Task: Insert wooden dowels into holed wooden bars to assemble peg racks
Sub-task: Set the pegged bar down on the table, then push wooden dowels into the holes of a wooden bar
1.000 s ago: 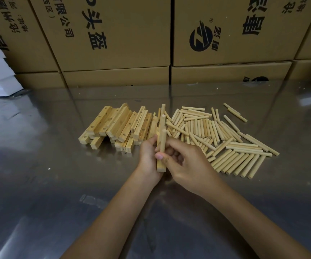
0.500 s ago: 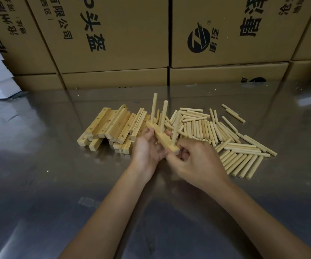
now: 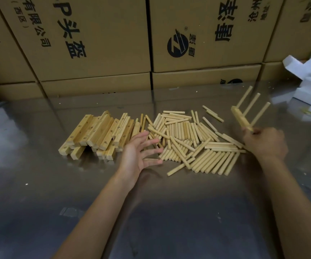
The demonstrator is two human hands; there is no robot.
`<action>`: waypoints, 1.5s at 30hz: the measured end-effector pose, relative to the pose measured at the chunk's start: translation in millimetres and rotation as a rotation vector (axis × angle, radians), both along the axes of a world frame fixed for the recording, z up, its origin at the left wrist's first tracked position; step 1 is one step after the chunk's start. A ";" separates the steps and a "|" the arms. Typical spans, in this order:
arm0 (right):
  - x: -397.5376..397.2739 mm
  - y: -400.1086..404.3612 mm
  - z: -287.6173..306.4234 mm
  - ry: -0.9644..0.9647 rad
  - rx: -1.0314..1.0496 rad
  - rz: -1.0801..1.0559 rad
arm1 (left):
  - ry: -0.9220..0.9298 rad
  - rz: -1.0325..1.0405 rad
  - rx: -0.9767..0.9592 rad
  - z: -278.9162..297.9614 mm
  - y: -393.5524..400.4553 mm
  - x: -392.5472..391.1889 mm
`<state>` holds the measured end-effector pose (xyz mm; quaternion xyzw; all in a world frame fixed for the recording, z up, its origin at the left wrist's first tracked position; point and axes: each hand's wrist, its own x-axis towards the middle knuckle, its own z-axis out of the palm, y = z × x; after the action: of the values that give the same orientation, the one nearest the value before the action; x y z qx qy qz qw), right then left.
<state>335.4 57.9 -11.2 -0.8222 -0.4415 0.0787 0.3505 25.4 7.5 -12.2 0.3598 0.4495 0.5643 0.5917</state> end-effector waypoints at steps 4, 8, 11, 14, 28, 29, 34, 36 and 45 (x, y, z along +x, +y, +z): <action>21.8 5.5 -11.4 -0.003 -0.050 -0.058 | 0.014 -0.001 -0.003 -1.2 0.3 1.4; 18.9 8.2 -16.1 -0.103 -0.073 -0.060 | 0.036 -0.015 0.017 -3.2 1.2 1.0; 17.3 9.9 -18.6 -0.161 -0.105 -0.056 | 0.066 -0.008 0.034 -5.3 3.2 -0.5; 18.0 11.2 -21.0 -0.185 -0.120 -0.039 | 0.095 0.002 0.045 -7.5 4.5 -0.6; -36.8 -7.6 9.5 -0.210 0.460 -0.045 | 1.506 0.602 0.425 -7.7 3.3 -34.0; -51.0 -11.0 10.8 -0.236 0.496 0.020 | 1.586 0.616 0.377 -9.4 4.5 -38.5; -119.9 -36.9 -2.0 -0.340 0.474 0.385 | 1.722 0.611 0.270 -15.9 8.7 -46.7; -139.7 -48.1 -11.2 -0.347 0.438 0.521 | 1.759 0.618 0.279 -14.5 8.4 -46.7; -160.2 -67.8 -30.6 -0.335 0.338 0.730 | 1.830 0.623 0.260 -9.8 4.2 -43.3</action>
<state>175.2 -9.9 -41.8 -0.5446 -0.7607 -0.0106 0.3531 -17.9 11.7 -22.0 0.5865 0.7446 0.2433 -0.2062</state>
